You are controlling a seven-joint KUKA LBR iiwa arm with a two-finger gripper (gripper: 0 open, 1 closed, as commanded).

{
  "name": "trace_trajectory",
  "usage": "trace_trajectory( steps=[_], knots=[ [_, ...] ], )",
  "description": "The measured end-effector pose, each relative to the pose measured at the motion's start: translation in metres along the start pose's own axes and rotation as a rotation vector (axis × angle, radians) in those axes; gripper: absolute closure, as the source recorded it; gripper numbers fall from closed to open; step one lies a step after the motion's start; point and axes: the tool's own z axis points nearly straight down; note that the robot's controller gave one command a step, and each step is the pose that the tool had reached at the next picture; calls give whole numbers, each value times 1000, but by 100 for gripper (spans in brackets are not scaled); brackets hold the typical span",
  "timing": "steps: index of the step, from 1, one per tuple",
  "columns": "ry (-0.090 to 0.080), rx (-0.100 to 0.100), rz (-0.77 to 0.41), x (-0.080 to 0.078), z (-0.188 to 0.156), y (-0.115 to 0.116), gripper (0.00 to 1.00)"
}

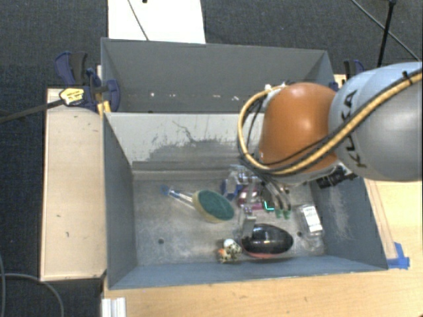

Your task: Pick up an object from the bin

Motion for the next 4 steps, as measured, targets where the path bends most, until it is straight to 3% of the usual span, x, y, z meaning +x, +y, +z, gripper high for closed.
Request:
trace_trajectory(
  steps=[1,2,3,4],
  knots=[
    [-11,1,-117,-65,30,-11,0],
    [1,0,-76,-49,113,-9,0],
    [-11,0,-71,-53,107,-10,100],
    [-16,-2,-65,-33,-44,12,100]
  ],
)
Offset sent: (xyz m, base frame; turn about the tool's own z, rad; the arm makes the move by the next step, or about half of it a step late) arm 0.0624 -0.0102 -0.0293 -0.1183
